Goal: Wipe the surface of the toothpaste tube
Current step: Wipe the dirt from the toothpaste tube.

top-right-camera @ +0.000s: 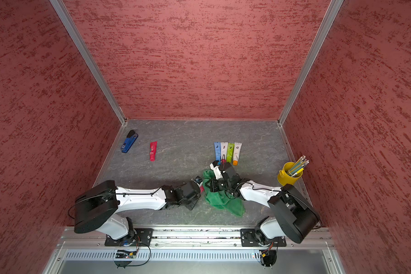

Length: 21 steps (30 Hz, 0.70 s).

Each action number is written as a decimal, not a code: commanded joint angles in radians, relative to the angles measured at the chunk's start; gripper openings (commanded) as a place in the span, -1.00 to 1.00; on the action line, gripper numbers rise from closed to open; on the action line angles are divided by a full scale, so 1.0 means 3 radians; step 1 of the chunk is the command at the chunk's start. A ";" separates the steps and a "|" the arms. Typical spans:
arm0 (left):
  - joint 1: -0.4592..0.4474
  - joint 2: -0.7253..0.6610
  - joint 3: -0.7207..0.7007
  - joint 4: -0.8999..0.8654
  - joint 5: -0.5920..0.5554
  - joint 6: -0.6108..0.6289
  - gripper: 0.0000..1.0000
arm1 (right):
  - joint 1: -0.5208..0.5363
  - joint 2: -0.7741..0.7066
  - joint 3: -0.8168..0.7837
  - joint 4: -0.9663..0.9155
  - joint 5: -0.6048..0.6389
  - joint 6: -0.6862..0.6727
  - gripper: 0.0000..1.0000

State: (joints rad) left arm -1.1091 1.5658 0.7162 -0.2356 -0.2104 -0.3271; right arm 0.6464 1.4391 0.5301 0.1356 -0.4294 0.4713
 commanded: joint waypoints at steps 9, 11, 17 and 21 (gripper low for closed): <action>-0.0015 0.0032 -0.0014 -0.0038 0.0083 0.0041 -1.00 | 0.0107 0.0537 0.0237 0.0083 0.0080 -0.0042 -1.00; -0.0020 0.0032 -0.0010 -0.0033 0.0091 0.0052 -1.00 | 0.0084 0.0642 0.0301 -0.0044 0.0251 -0.0052 -1.00; -0.0044 -0.0011 -0.0040 -0.0042 0.0075 0.0026 -1.00 | -0.0121 0.0760 0.0492 -0.0546 0.1058 -0.0101 -1.00; -0.0061 -0.0026 -0.0047 -0.0048 0.0066 0.0016 -1.00 | -0.0219 0.0801 0.0616 -0.0809 0.1409 -0.0213 -1.00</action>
State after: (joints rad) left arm -1.1053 1.5658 0.7162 -0.2417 -0.2440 -0.3363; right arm 0.6456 1.6257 0.7120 0.0147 -0.3229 0.4458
